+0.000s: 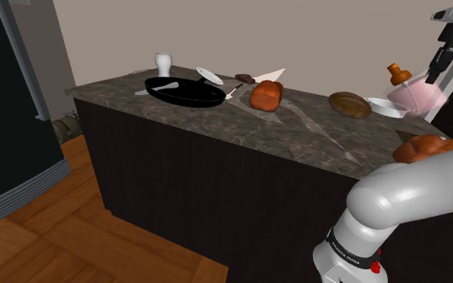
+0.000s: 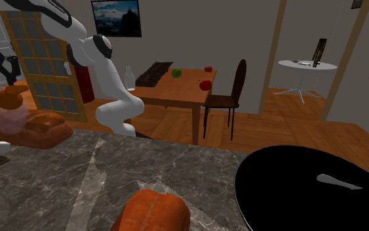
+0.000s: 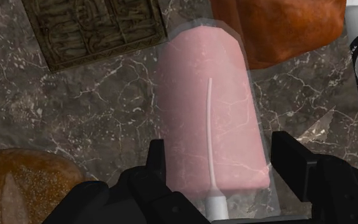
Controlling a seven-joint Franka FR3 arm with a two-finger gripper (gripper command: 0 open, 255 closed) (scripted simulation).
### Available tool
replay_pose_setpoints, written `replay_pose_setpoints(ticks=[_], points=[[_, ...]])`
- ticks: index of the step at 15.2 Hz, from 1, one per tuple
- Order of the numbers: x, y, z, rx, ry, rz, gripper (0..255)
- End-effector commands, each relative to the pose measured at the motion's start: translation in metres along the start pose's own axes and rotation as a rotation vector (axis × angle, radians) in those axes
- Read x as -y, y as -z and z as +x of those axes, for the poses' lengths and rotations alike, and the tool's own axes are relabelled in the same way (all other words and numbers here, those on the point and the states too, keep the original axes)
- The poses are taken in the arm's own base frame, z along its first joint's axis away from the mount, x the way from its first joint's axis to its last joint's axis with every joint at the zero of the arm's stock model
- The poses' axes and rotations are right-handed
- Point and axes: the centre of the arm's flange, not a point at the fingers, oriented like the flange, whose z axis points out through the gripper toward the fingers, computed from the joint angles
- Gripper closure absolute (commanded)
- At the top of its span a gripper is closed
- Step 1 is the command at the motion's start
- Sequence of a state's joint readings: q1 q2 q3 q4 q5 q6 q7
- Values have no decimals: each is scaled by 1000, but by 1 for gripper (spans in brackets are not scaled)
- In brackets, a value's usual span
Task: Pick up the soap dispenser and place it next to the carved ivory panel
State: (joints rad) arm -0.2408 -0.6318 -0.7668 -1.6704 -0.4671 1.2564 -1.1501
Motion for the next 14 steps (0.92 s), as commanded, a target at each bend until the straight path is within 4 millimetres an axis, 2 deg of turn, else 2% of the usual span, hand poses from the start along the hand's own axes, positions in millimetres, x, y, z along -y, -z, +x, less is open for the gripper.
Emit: replay_pose_setpoints(ticks=[1,14], points=[[-1,-11,-1,0,0,-1,255],[2,-80,-1,0,0,-1,255]])
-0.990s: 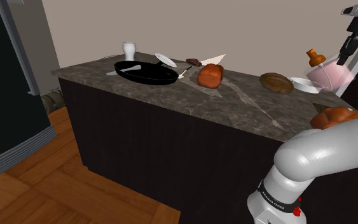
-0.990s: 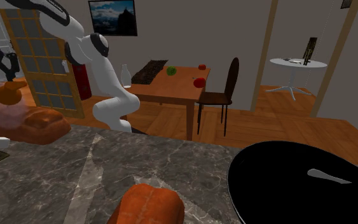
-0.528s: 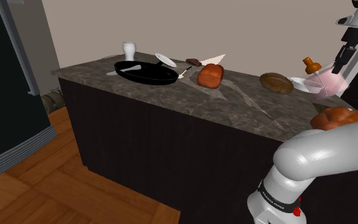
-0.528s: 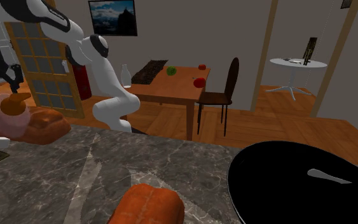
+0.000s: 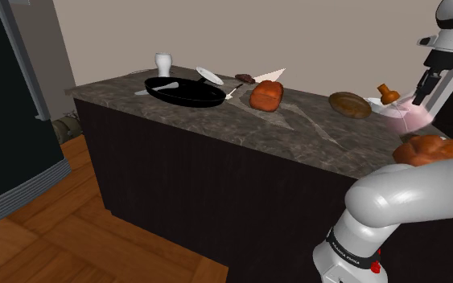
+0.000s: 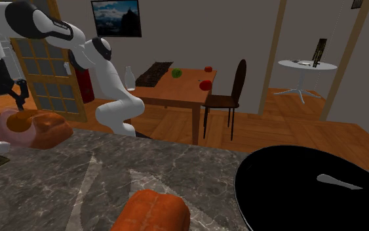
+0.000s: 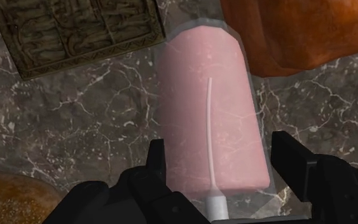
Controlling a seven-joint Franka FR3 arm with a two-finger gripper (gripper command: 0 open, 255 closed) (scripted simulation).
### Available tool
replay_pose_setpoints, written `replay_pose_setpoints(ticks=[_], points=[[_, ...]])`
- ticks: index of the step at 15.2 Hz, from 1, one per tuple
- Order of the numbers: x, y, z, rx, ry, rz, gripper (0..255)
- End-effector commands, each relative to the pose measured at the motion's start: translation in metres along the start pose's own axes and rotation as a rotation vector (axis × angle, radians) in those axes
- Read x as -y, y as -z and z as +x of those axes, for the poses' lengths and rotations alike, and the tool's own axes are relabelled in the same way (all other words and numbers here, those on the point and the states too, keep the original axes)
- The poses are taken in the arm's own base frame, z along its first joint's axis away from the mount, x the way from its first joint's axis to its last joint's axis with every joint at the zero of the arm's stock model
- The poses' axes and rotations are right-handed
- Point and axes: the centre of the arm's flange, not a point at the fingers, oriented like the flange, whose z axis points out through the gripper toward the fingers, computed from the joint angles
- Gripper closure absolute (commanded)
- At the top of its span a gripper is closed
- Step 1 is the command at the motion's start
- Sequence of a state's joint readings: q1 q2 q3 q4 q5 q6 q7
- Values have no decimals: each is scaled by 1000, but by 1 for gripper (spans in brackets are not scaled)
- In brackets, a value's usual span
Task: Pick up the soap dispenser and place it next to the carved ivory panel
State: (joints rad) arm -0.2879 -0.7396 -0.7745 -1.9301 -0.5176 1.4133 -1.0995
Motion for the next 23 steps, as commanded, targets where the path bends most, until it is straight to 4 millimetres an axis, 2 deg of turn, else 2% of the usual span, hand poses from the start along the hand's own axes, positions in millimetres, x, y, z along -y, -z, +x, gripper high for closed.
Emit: replay_pose_setpoints(ticks=[1,15,22,23], points=[[1,-11,0,0,0,-1,255],[3,-84,0,0,0,-1,255],[3,-84,0,0,0,-1,255],[4,-85,-1,0,0,-1,0]])
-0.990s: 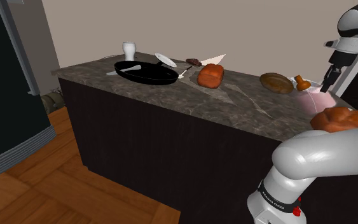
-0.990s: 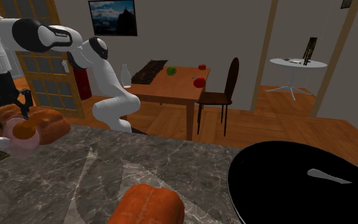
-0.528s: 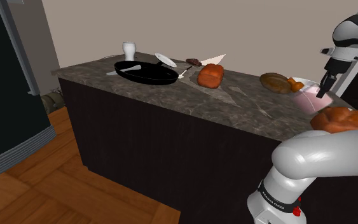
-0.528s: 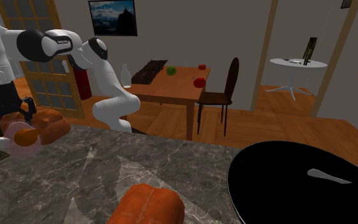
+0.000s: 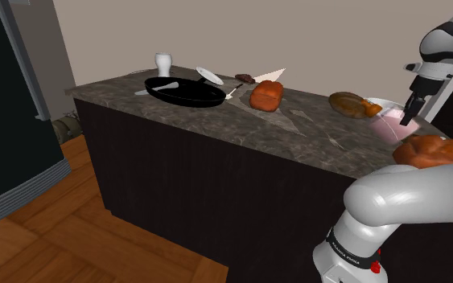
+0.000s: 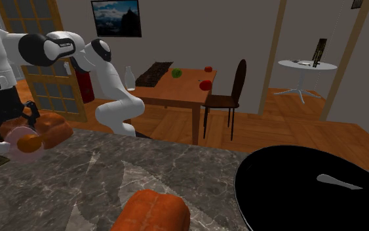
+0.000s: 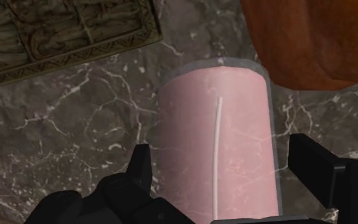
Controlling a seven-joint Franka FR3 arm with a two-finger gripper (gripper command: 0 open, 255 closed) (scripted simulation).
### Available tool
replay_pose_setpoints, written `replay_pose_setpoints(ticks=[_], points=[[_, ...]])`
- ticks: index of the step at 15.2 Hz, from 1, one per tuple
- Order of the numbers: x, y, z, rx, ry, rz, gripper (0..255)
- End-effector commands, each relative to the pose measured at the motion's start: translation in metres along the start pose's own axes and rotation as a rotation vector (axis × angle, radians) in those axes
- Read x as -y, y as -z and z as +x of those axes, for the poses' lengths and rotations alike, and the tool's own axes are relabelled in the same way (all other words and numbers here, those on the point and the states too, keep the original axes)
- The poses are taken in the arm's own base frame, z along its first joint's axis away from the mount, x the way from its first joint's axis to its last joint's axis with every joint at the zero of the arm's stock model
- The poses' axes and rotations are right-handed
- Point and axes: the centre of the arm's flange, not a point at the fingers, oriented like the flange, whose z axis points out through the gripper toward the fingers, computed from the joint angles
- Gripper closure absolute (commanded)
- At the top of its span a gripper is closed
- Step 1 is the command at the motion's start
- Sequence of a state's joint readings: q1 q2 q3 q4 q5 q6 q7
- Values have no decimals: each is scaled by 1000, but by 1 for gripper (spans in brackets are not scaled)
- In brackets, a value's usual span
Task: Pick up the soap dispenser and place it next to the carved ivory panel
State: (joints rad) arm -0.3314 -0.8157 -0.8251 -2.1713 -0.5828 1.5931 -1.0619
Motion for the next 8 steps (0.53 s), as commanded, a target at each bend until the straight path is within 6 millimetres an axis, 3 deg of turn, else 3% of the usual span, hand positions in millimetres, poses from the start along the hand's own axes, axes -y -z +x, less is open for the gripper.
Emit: replay_pose_setpoints(ticks=[1,5,8], points=[[0,-3,0,3,0,7,0],[0,-2,0,3,0,7,0],[0,37,0,3,0,7,0]])
